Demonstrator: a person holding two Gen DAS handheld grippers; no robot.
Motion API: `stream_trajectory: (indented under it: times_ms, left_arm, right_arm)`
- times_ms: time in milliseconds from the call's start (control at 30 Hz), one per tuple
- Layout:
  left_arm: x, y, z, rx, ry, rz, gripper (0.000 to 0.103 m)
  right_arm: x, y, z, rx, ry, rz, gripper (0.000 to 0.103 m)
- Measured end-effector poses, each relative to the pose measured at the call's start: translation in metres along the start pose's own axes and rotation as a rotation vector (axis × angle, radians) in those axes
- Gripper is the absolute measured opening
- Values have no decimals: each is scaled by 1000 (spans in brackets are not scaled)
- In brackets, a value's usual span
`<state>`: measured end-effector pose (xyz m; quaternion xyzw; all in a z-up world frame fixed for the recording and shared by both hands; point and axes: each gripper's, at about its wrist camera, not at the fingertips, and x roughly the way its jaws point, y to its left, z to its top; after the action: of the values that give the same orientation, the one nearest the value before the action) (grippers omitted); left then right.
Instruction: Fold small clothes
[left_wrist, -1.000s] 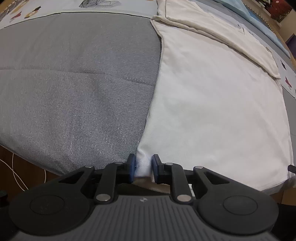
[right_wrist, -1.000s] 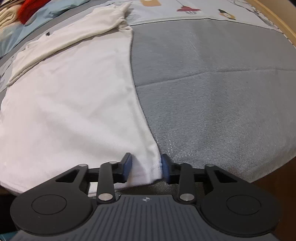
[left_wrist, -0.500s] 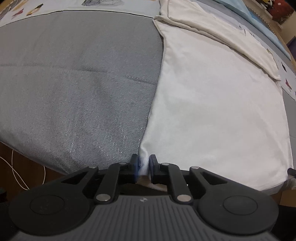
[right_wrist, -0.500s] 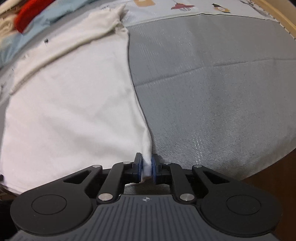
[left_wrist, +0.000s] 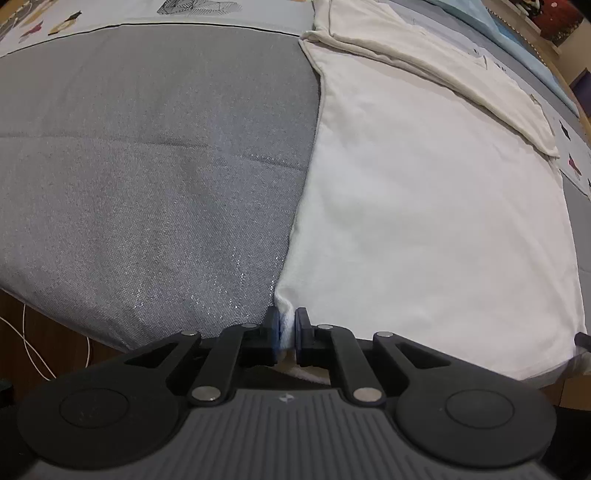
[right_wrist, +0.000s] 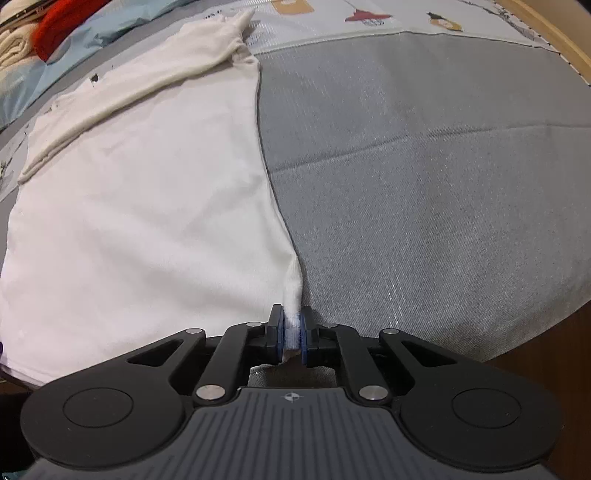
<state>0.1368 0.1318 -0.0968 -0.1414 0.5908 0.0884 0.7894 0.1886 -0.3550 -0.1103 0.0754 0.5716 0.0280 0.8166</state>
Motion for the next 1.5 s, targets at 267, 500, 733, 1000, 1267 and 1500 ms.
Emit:
stream_trajectory:
  times_ms: [267, 500, 733, 1000, 1267, 1500]
  left_arm:
    - [1, -2, 0, 20, -11, 9, 8]
    - [-3, -2, -2, 16, -23, 6, 7]
    - [-26, -1, -3, -8, -102, -46, 6]
    - [-76, -3, -13, -19, -293, -111, 6]
    - [-159, 2, -26, -38, -461, -205, 5]
    - [-236, 31, -53, -184, -600, -278, 5]
  right_arm:
    - [-1, 1, 0, -13, -12, -4, 9]
    - [-10, 0, -2, -7, -56, 8, 8]
    - [-37, -5, -3, 30, -178, 43, 6]
    - [-92, -15, -1, 91, -366, 159, 6]
    - [-171, -12, -6, 80, -521, 272, 5]
    - [-251, -23, -31, 78, -676, 386, 5]
